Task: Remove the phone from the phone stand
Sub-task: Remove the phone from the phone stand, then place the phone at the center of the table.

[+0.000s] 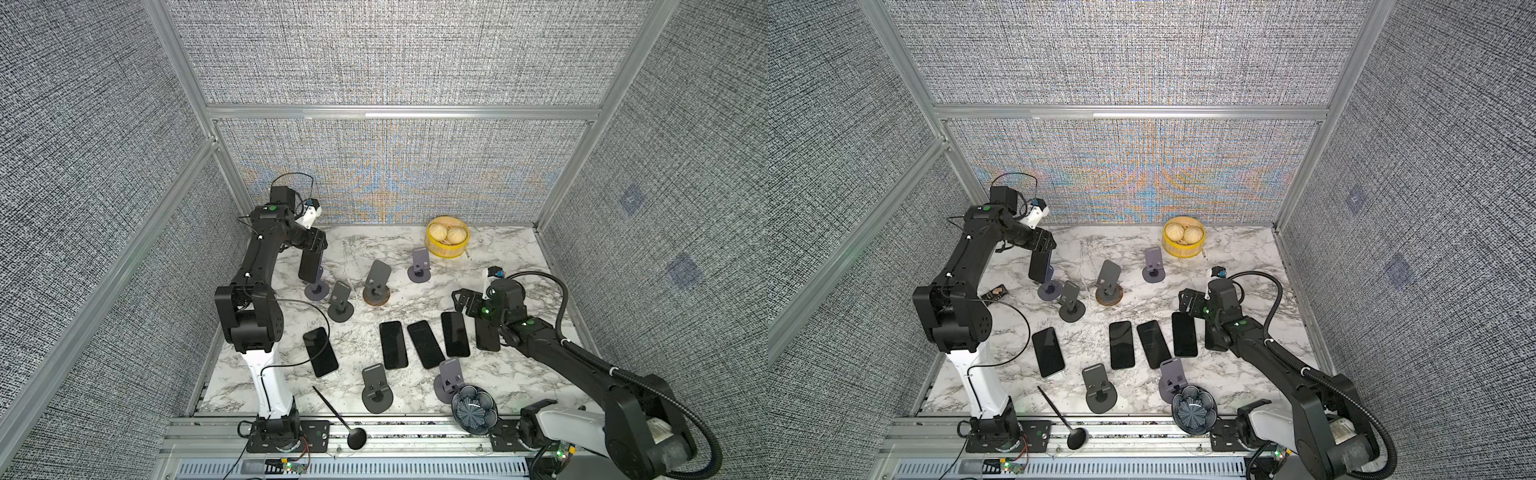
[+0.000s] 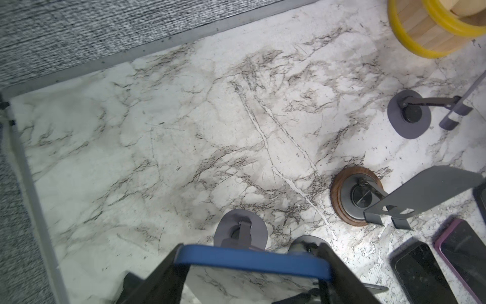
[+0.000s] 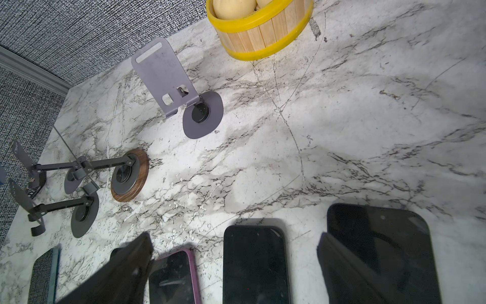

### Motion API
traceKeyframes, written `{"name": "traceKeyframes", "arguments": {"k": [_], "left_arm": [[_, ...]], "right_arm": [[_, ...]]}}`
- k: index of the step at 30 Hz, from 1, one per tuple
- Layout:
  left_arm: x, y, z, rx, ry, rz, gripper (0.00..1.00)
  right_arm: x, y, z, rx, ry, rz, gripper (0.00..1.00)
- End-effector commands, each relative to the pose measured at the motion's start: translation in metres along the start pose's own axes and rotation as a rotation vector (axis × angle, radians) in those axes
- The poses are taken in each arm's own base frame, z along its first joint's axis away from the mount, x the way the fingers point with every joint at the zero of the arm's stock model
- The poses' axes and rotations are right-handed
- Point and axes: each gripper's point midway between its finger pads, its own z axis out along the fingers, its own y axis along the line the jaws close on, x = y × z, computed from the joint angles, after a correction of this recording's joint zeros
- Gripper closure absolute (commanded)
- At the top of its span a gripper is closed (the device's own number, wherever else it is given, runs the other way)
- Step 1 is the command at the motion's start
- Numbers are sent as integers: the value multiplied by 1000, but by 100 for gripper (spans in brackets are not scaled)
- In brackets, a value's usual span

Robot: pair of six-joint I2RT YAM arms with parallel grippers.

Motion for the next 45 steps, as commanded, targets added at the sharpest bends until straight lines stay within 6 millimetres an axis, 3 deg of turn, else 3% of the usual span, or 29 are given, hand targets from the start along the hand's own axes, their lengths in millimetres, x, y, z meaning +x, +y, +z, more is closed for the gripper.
{"name": "traceKeyframes", "arguments": {"k": [1,3,9,14,19,30,35,45], "left_arm": [[10,6,-18,-69,53,-116,45],[11,0,-37,-72,47,-153,46],[31,-18,-56,-35,57,-264,47],[44,-46,-56,83,36,-355,51],[70,-68,-54,107,86,-373,52],[141,-112,-41,164,174,-476,52],[151,-133,-28,180,189,-492,53],[174,-147,9,46,200,-540,57]], "right_arm": [[-3,0,0,-3,-16,0,1],[-4,1,-1,-3,-18,-1,1],[-3,1,0,-4,-15,1,1],[-2,4,1,-21,-6,2,1],[-1,5,2,-28,-1,5,1],[-2,6,1,-33,-7,-2,1],[-2,6,1,-32,-4,0,1],[-4,6,-3,-29,-16,0,1]]}}
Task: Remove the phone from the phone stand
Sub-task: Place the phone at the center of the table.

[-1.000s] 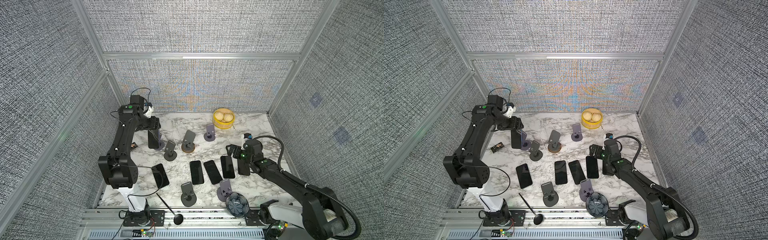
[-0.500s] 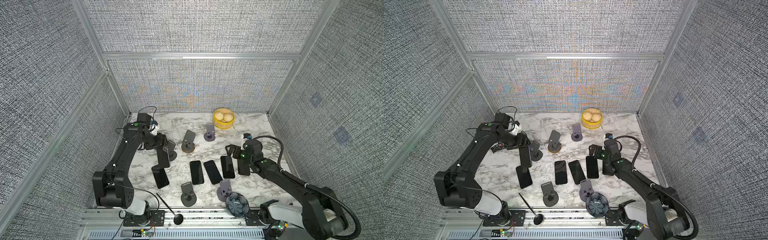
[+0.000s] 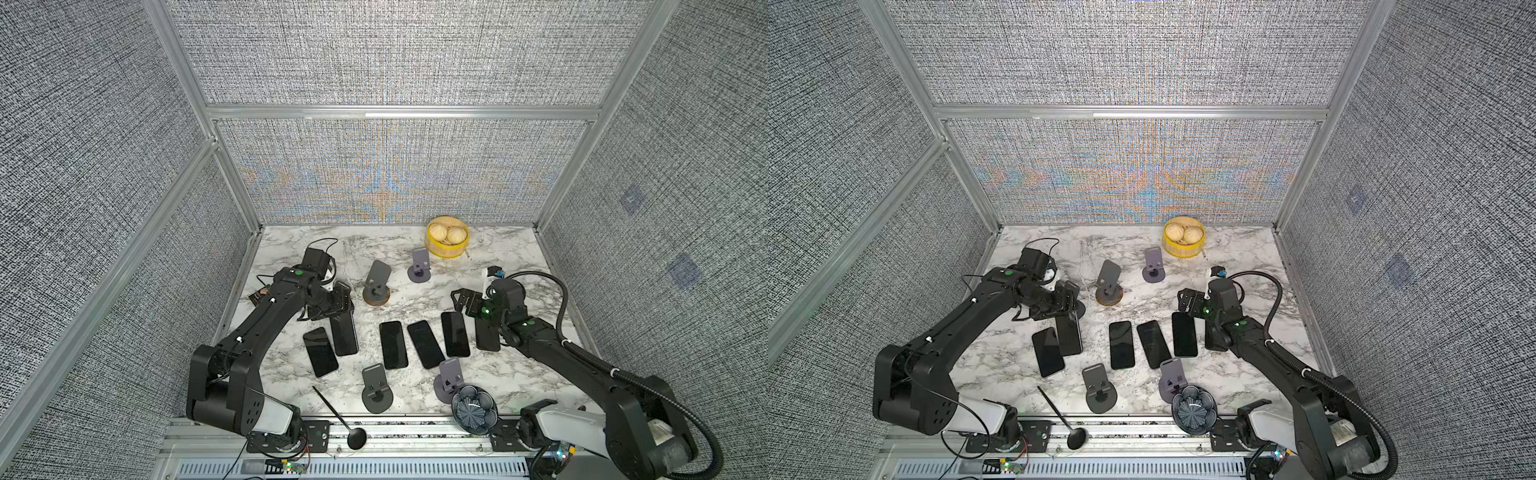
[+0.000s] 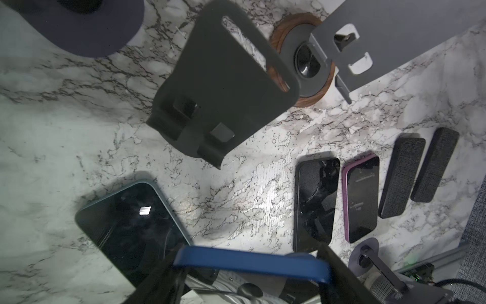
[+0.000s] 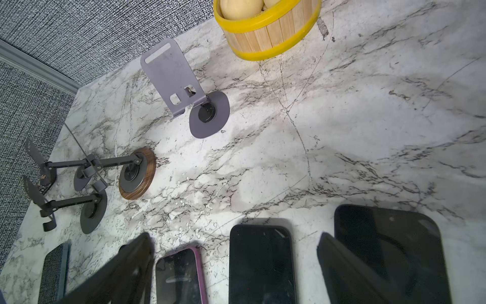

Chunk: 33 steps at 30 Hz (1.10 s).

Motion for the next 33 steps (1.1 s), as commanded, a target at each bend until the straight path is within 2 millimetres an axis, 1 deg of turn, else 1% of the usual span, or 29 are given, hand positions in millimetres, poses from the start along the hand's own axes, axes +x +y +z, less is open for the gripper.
{"name": "traceKeyframes", "arguments": {"k": [1,4,6,11,19,27,33], "left_arm": [[-10,-2,11,-38,-64,-39,57],[-4,-8,24,-62,-46,-24,57],[-2,-6,30,-94,-44,-22,57],[-3,-4,37,-140,-64,-12,56],[4,-12,57,-157,-36,13,54],[6,-7,69,-187,0,26,53],[12,-3,79,-206,45,12,53]], "right_arm": [[-4,0,-1,1,-18,-3,1],[-2,-1,0,3,-13,1,1],[-2,0,0,0,-12,2,1],[-2,0,0,1,-13,2,1],[0,-1,3,4,-2,3,1],[3,2,6,-18,9,-5,1],[3,2,7,-15,10,-1,1]]}}
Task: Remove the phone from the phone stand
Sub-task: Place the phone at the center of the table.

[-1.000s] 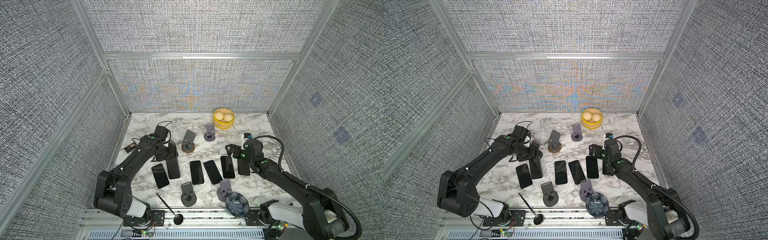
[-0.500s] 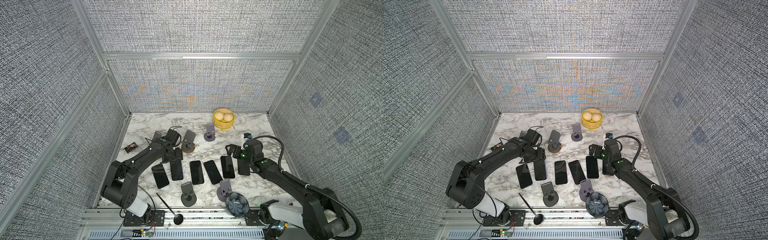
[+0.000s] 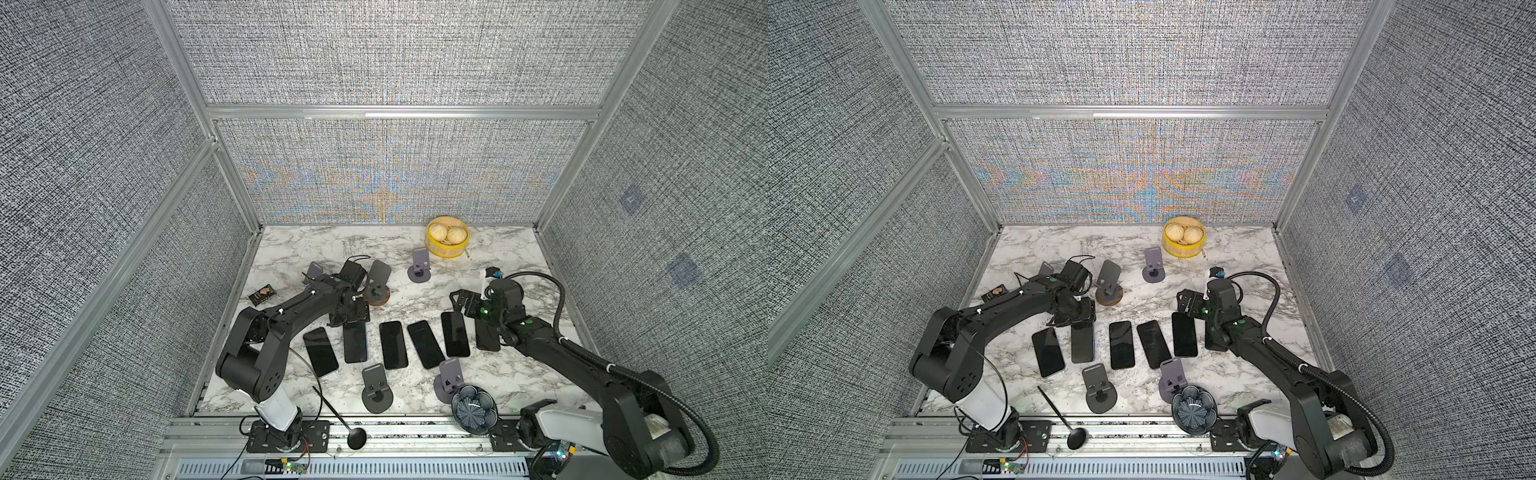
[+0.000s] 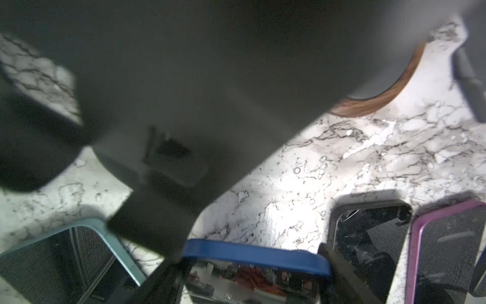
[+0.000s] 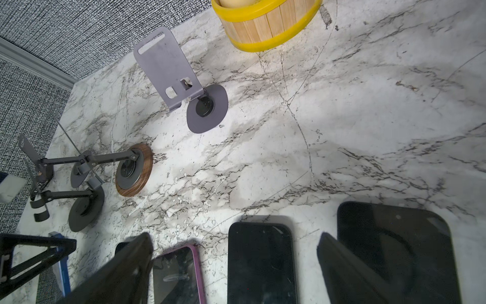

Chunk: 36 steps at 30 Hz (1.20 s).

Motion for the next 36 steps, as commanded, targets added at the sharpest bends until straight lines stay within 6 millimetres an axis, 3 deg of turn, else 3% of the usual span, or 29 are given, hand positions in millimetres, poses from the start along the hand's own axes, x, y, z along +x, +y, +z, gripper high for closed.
{"name": "traceKeyframes", "arguments": {"k": [1,8,15,36], "left_arm": [[3,2,1,-10,15,-13,53],[12,1,8,-6,25,-23,54],[12,2,2,-25,4,-7,53],[27,7,29,-73,59,-9,52]], "right_arm": [[-6,4,0,-17,-22,-7,1],[-3,1,3,-6,-16,-4,1],[-3,0,4,-2,-15,-4,1],[-4,1,3,-2,-19,-6,1]]}}
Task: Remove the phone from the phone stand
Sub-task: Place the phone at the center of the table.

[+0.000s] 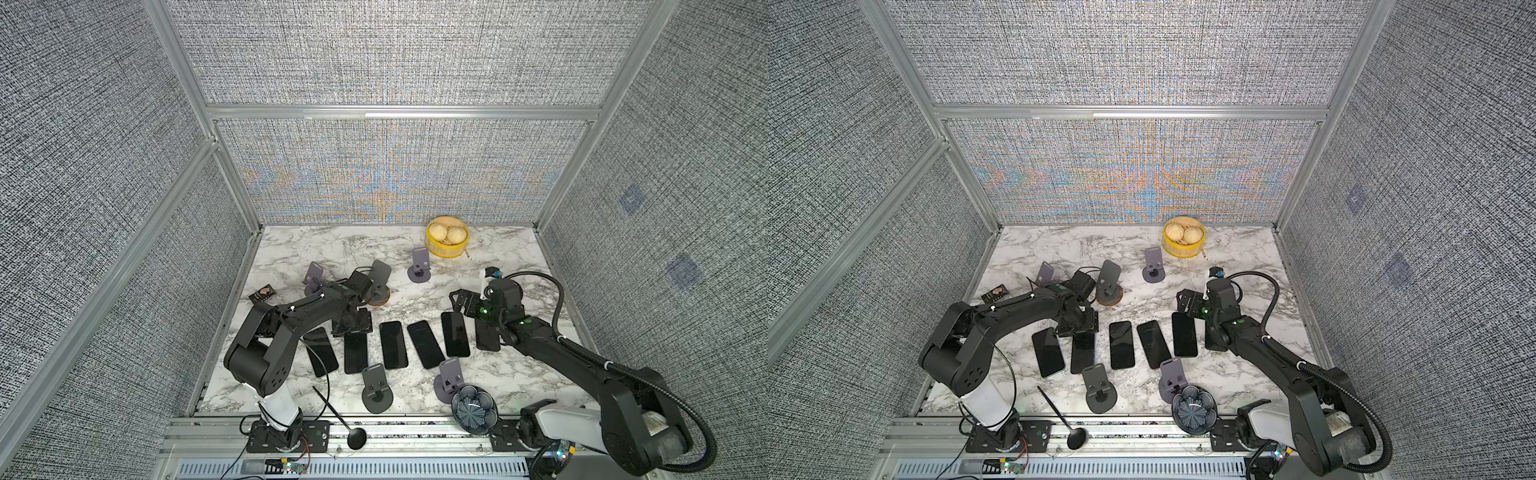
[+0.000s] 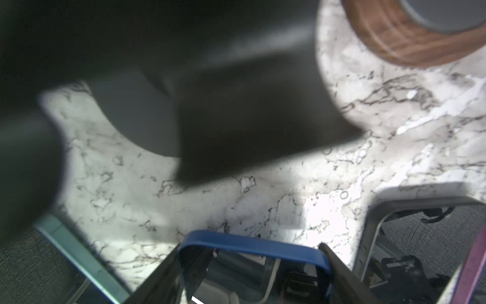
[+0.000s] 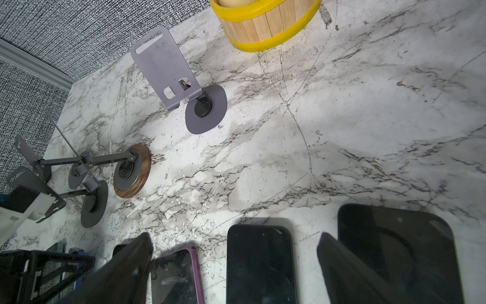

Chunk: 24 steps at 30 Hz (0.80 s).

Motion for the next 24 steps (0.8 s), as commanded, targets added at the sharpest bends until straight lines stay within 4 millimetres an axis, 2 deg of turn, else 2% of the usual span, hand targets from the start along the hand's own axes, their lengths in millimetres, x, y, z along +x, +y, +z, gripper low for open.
{"name": "traceKeyframes", "arguments": {"k": [1,24], "left_arm": [[0,3,5,-25,-3,-7,52],[7,10,14,-107,40,-12,40]], "right_arm": [[-3,1,0,-5,-16,-5,1],[-5,2,-3,-5,-22,-8,1]]}}
